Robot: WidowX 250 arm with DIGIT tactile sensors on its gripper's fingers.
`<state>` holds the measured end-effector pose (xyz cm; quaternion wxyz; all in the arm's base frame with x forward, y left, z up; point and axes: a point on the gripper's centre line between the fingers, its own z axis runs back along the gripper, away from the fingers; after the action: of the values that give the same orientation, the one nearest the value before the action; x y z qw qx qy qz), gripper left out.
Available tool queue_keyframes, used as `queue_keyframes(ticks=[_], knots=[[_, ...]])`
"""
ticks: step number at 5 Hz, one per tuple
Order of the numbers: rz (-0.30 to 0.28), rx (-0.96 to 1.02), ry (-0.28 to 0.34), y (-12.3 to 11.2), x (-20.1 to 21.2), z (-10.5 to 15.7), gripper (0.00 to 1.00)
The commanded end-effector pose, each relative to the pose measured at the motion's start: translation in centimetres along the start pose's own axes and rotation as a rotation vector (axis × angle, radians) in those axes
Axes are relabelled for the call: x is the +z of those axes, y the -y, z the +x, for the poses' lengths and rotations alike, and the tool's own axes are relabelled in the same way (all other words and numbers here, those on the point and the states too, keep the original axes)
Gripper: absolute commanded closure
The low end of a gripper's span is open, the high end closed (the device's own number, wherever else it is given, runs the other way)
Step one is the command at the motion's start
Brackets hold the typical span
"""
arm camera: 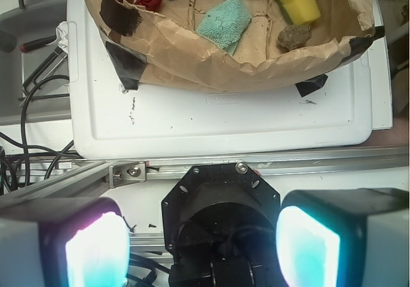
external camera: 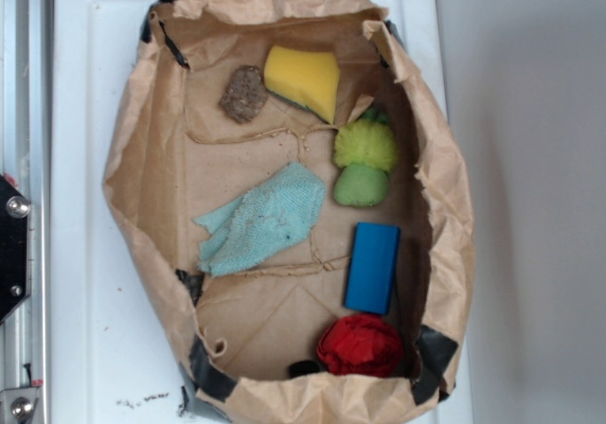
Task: Grab the blue cloth.
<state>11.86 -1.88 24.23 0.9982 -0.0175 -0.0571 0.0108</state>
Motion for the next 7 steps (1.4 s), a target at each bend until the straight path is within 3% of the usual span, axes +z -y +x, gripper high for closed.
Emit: queue_keyframes(ticks=[1, 3, 4, 7], knots=[[0.000, 0.000, 0.000, 0.0, 0.0, 0.0, 0.00], [0.047, 0.047, 0.053, -0.7, -1.2, 4.7, 0.00], [0.031, 0.076, 0.055, -2.1, -1.7, 7.1, 0.00], [0.079, 0.274, 0.049, -5.3, -6.5, 13.1, 0.00]])
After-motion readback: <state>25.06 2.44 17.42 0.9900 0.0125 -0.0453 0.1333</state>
